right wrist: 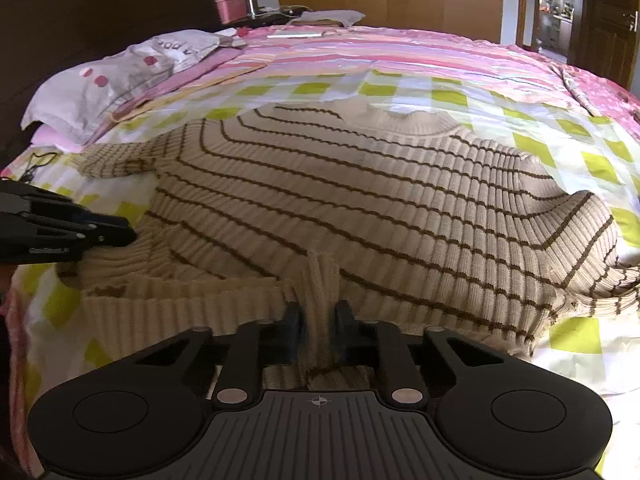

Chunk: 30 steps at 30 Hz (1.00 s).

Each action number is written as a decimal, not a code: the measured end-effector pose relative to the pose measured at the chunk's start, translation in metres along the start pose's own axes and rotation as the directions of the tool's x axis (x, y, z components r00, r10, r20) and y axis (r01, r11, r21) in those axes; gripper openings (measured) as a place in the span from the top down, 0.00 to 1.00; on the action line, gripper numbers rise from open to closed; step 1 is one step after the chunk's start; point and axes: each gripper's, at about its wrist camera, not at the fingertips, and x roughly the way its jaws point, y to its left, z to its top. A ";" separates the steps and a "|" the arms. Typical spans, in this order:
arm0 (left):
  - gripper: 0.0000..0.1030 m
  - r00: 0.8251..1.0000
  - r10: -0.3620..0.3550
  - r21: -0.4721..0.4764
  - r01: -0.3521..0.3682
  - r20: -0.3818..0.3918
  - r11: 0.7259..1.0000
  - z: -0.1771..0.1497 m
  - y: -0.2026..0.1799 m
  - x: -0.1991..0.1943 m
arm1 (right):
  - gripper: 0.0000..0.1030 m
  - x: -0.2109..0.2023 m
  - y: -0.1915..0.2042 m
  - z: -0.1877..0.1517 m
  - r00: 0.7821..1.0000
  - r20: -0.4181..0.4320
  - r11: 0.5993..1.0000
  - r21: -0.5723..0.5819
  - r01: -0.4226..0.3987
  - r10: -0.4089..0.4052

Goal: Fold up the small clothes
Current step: 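Grasp the sweater hem with the left tool while the right tool grasps the hem too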

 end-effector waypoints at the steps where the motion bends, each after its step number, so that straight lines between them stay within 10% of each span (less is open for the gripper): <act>1: 0.90 1.000 -0.005 0.017 0.005 -0.001 1.000 -0.001 -0.003 -0.003 | 0.89 -0.005 0.000 -0.001 1.000 0.002 1.000 0.000 -0.006 0.006; 12: 0.93 0.993 -0.120 -0.006 0.120 -0.009 0.993 -0.039 -0.013 -0.062 | 0.94 -0.082 0.010 -0.039 0.995 -0.004 0.995 0.009 -0.103 0.103; 21: 0.91 0.996 -0.075 -0.012 0.076 0.049 0.997 -0.060 -0.020 -0.091 | 0.94 -0.102 0.024 -0.083 0.990 -0.120 0.996 -0.038 -0.077 0.072; 30: 0.56 0.996 -0.042 0.102 0.033 0.083 0.994 -0.046 -0.021 -0.064 | 0.94 -0.107 0.024 -0.093 0.987 -0.156 0.997 -0.046 -0.054 0.046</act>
